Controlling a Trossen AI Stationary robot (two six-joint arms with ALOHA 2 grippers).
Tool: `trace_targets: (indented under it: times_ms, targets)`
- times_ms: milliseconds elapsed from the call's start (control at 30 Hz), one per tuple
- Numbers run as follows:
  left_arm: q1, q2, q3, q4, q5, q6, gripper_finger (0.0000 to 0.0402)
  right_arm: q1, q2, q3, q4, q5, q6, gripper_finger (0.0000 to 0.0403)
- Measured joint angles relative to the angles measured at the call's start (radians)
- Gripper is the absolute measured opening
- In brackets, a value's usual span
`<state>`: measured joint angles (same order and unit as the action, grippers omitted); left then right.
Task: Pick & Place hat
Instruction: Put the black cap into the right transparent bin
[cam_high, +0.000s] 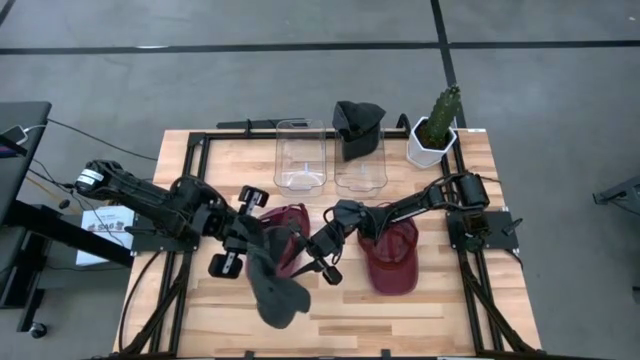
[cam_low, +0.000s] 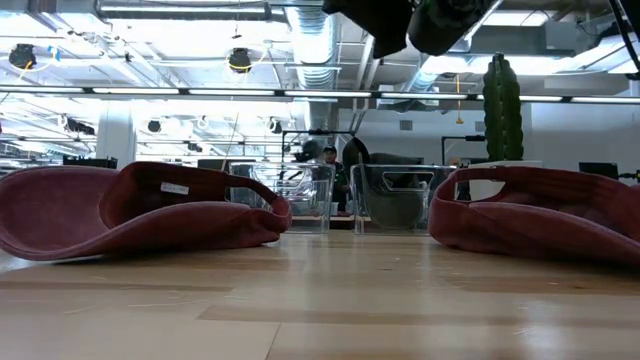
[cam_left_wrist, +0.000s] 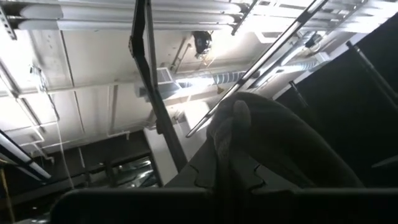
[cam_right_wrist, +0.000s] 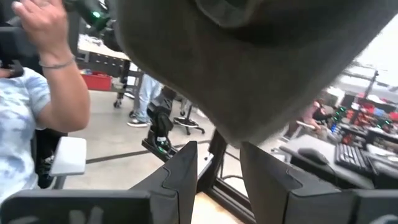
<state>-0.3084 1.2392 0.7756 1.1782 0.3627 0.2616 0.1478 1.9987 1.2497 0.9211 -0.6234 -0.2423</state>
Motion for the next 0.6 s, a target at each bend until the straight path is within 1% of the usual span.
trace_targets:
  times_ms: [100, 200, 333, 600]
  targets:
    - [0.0, -0.001, 0.021, 0.003, 0.008, -0.07, 0.001, 0.0, 0.0, 0.013, 0.0, -0.032, -0.001, 0.0111]
    - [0.0, -0.002, 0.031, 0.007, 0.009, -0.141, 0.001, 0.0, 0.0, 0.026, 0.0, -0.035, -0.001, 0.0111]
    - [0.0, -0.002, 0.031, -0.011, 0.009, -0.151, 0.001, 0.002, 0.0, 0.051, -0.011, -0.057, -0.001, 0.0111]
    - [0.0, -0.002, 0.031, -0.027, 0.009, -0.207, 0.001, -0.005, 0.0, 0.056, -0.026, -0.059, -0.001, 0.0111]
